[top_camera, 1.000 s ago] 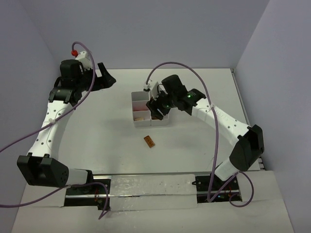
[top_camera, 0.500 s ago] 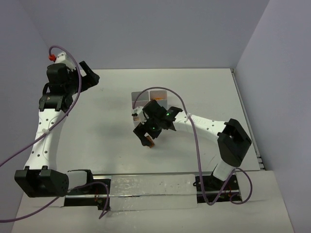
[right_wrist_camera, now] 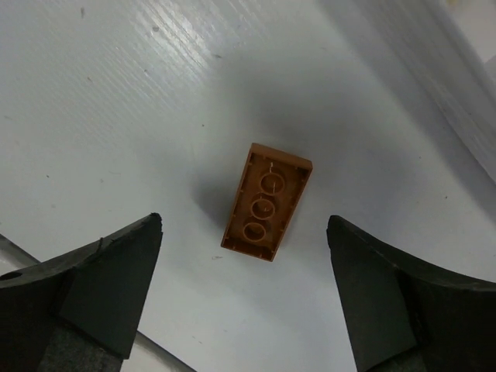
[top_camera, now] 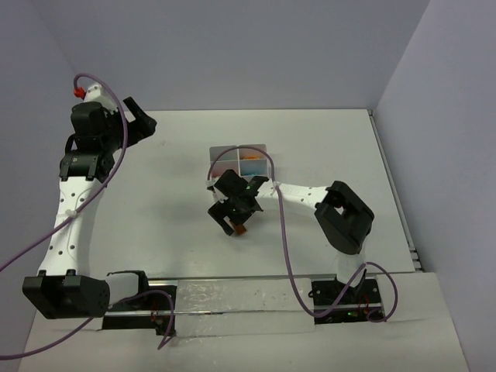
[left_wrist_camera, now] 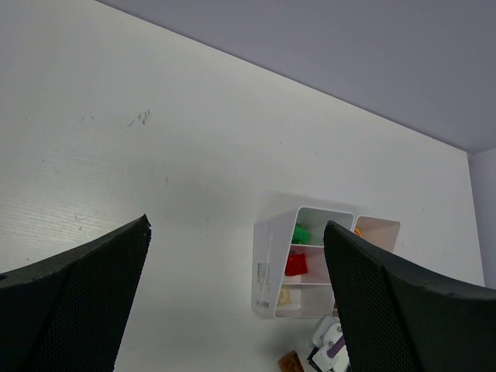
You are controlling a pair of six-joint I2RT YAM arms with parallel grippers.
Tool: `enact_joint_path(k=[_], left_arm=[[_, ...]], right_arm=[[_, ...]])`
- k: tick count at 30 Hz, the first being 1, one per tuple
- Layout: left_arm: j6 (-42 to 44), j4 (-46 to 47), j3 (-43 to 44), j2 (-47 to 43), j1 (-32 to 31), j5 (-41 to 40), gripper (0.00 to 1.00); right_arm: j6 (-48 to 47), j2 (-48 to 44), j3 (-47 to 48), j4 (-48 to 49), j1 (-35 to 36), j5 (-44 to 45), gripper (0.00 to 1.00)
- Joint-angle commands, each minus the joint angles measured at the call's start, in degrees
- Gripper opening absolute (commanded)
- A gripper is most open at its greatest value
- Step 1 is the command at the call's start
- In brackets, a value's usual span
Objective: Sort the legos into containers by color
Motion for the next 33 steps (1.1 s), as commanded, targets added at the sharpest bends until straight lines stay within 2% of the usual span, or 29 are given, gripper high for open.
enact_joint_path(k=[1,2,4,19,26,33], left_arm=[[-1.3,1.7,-0.5,-1.5,0.4,0.6,0.99],[-1.3,1.8,-0.6,-1.5,0.4,0.6,0.99],[-1.3,2.0,-0.8,-1.6,0.4,0.8,0.99],[-1.2,2.5,-1.2,-1.7,0.4,1.4,0.99],[-0.9,2.8,-1.7,-1.9,0.4,1.9,0.99],[-0.1,2.7,-1.8,-2.2,0.4,1.8,0.99]], right_arm=[[1.9,1.3,2.8,1.7,-0.3,0.6,0.86],[1.9,1.5,2.9,1.9,-0.3,0.5,0.81],[1.8,2.3,3.2,2.0,-0.2,0.3,0.77],[1.2,4.7,2.5,4.5,-1.0,2.3,0.73],[0.2,5.8,4.6,3.8,-0.9,2.4,0.49],[-1.2,6.3,5.6,2.5,-0.8,0.8,0.33]])
